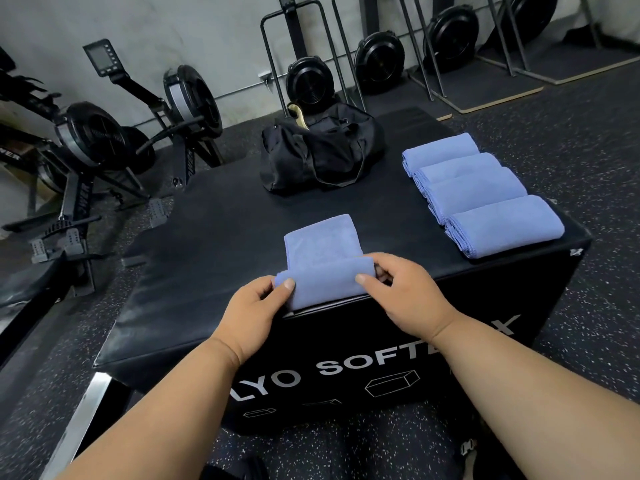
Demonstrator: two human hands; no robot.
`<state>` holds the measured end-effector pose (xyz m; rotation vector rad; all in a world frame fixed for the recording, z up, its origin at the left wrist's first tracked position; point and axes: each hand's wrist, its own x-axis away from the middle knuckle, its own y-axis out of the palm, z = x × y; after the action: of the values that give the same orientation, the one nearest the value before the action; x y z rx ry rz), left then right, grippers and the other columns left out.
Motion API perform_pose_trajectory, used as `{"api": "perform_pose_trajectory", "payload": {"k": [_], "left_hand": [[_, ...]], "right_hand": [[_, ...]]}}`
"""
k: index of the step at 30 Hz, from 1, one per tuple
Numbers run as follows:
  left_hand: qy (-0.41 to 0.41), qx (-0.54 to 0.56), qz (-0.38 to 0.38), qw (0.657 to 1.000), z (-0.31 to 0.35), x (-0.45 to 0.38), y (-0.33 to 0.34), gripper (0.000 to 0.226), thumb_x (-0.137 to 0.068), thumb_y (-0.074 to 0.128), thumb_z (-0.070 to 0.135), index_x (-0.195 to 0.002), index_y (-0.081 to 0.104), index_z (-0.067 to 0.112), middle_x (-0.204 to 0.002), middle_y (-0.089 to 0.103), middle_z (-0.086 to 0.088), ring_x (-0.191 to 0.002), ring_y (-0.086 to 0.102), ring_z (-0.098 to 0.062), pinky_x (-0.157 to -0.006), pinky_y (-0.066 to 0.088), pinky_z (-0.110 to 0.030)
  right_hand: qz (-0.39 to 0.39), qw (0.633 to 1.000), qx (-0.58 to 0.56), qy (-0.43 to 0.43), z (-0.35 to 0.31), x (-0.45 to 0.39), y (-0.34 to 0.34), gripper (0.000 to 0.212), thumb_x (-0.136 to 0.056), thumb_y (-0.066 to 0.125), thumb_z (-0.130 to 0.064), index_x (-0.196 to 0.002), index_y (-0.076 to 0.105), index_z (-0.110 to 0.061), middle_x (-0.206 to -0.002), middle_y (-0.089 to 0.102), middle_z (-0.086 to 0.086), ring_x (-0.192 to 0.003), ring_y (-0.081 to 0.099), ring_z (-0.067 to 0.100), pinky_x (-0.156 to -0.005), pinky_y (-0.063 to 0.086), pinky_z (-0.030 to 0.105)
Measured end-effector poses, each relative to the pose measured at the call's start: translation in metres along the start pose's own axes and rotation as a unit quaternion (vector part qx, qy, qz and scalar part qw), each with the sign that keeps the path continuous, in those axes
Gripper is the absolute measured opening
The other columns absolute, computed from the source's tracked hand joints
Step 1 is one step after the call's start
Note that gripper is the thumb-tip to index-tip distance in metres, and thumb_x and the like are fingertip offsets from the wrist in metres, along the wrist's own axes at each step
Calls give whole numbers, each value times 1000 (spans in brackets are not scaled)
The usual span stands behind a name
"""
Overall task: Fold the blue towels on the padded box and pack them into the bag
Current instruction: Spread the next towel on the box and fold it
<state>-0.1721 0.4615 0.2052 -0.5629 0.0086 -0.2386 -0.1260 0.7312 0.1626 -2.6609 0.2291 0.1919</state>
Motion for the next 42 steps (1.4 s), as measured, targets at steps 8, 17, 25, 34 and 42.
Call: {"api": "perform_pose_trajectory", "payload": {"k": [8,17,25,34,42], "left_hand": [[-46,30,49,997,0,-8,6,17,-100,68,43,-113,73,33,-95,80,2,-92,76,-18,-98,58,-45],[103,-189,94,972,9,-13,12,36,-100,58,49,-134,64,42,-133,60,20,-125,54,-1,-107,43,-26],[142,-416,-80,895,0,-9,38,83,-94,13,75,-168,13,38,-177,6,4,-163,-1,-26,-131,12,-47],[100,-477,-87,869,12,-13,24,81,-102,33,72,-169,9,33,-177,-6,5,-162,-12,-27,-131,4,-50],[120,-356,-103,921,-4,-14,16,76,-101,62,50,-165,22,42,-174,13,18,-162,12,-13,-128,14,-27]], "right_hand": [[58,997,29,32,-2,-14,5,41,-100,62,-44,-140,55,-51,-82,59,-6,-84,59,5,-77,43,18],[84,989,118,31,0,-26,18,31,-101,62,-44,-131,70,-45,-91,54,-10,-83,57,1,-68,34,11],[89,986,143,11,3,-24,22,29,-102,64,-36,-129,75,-34,-130,56,-10,-109,55,15,-93,49,33],[99,944,309,-64,15,-18,27,35,-108,52,-32,-139,66,-31,-157,52,4,-113,55,36,-90,51,52],[-48,952,262,-152,25,-10,10,72,-93,43,-68,-158,45,-37,-167,36,-14,-150,42,16,-125,24,44]]}}
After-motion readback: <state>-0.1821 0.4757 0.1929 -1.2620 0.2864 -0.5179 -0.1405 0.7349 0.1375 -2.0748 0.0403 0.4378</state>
